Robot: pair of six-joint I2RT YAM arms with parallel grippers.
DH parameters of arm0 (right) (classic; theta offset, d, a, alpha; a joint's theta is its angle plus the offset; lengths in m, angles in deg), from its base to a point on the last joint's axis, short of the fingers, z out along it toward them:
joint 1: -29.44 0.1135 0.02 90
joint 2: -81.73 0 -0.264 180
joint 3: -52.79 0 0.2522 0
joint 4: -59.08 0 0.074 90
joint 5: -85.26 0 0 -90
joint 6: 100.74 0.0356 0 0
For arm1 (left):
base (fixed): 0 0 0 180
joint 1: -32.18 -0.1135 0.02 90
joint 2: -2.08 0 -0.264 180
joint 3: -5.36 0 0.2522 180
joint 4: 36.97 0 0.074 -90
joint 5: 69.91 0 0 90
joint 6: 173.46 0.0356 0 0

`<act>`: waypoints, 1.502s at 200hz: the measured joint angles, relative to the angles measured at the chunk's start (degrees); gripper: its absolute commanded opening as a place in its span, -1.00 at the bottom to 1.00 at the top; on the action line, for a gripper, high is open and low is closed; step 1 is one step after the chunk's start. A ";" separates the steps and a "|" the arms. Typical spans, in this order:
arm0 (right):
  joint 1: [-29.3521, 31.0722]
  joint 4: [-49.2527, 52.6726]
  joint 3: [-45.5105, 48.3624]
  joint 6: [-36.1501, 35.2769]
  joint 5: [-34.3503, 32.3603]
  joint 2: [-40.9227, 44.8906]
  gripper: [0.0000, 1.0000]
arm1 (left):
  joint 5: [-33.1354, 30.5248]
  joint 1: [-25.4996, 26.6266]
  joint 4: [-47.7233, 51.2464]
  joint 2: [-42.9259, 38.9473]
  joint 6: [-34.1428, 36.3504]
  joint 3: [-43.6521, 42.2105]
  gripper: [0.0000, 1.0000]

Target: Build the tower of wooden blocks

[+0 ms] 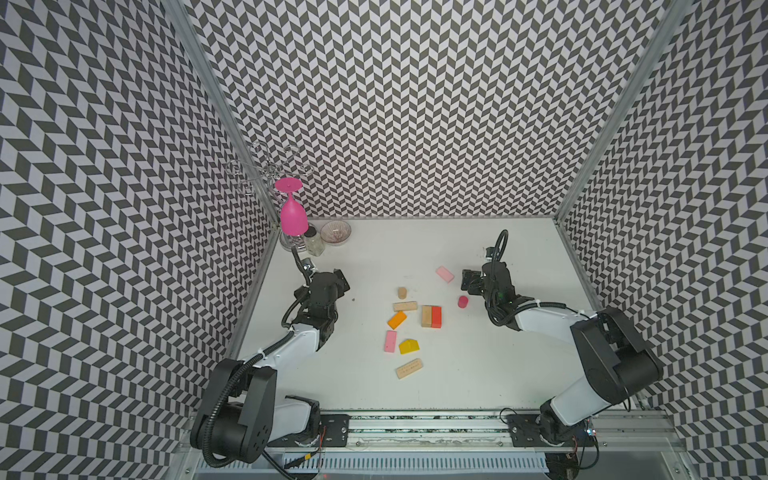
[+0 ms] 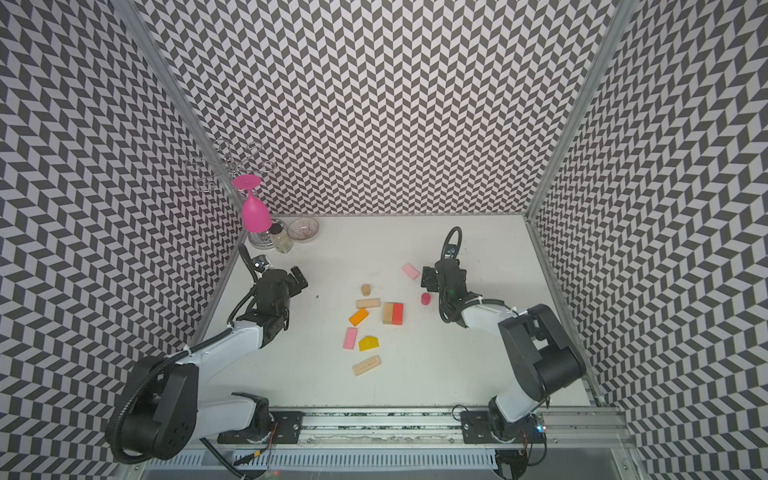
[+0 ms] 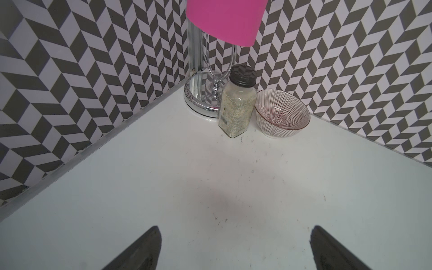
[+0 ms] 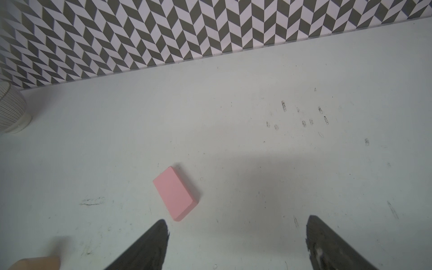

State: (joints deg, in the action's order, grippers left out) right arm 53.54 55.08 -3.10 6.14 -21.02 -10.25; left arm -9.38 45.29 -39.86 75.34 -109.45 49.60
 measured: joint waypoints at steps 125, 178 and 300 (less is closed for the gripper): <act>5.49 4.11 -3.28 -3.80 2.47 -2.27 0.79 | 1.92 0.04 -5.84 -8.02 -0.63 -6.73 1.00; 17.46 5.44 -2.01 -4.96 3.17 3.63 0.72 | 2.80 0.04 -6.43 -8.52 -0.48 -7.48 1.00; 34.73 8.04 11.98 8.74 -4.13 17.07 0.99 | 2.82 0.04 -9.33 -8.85 -0.44 -8.24 1.00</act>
State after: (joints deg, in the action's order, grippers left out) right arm 88.27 63.12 8.88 14.89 -25.15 6.82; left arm -6.56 45.33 -49.19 66.49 -109.89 41.36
